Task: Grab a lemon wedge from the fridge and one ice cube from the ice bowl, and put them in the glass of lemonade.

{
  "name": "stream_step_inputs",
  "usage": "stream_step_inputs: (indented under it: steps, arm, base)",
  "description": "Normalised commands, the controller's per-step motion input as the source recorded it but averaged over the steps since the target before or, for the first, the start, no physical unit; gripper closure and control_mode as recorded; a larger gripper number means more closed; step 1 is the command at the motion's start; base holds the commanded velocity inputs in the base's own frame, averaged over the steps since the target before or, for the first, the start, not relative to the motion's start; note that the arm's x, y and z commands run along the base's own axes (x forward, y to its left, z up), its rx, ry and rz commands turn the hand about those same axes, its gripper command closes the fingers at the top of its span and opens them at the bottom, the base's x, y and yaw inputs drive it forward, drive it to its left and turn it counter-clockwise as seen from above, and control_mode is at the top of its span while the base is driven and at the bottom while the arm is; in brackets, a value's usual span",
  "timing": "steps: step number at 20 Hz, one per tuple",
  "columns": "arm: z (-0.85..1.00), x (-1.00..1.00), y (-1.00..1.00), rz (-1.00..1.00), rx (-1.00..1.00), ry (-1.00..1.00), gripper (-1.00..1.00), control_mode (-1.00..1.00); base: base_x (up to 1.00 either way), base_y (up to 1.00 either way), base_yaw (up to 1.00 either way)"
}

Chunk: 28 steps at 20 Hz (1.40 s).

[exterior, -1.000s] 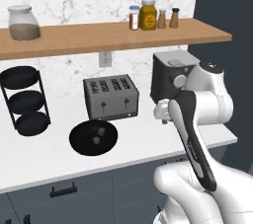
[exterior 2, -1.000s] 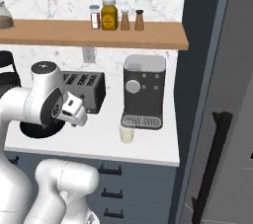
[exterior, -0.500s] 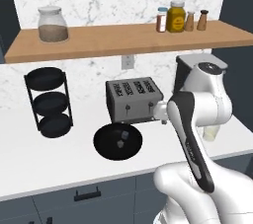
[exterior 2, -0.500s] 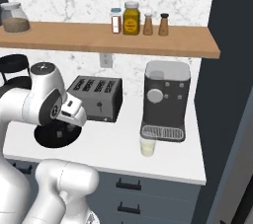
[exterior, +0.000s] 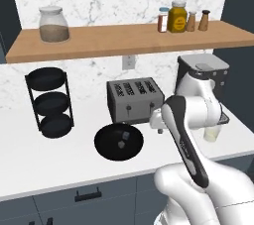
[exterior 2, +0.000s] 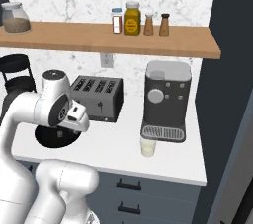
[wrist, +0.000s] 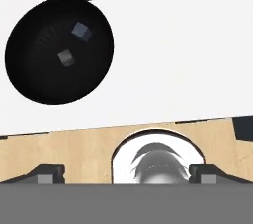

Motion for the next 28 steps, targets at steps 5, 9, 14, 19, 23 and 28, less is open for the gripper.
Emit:
stream_step_inputs:
  steps: [5,9,14,19,23,28]
  arm:
    - [-0.36,0.4,0.3,0.1,0.0,0.11,-1.0,-1.0]
    - [-0.19,0.79,0.91,0.0,0.0,0.08,-1.0,-1.0]
    - [-0.27,0.69,0.94,-0.01,0.0,0.06,-1.0,-1.0]
    - [-0.56,0.46,0.58,0.0,0.0,0.02,-1.0,-1.0]
    - [-0.55,0.1,0.08,0.0,-0.03,0.03,-1.0,-1.0]
    - [-0.57,0.06,0.0,0.0,-0.01,0.04,-1.0,-1.0]
  base:
    - [0.0,0.0,0.0]
    - [0.0,0.0,0.0]
    - [0.0,0.0,0.0]
    - [0.0,0.0,0.0]
    - [0.0,0.0,0.0]
    - [0.0,0.0,0.0]
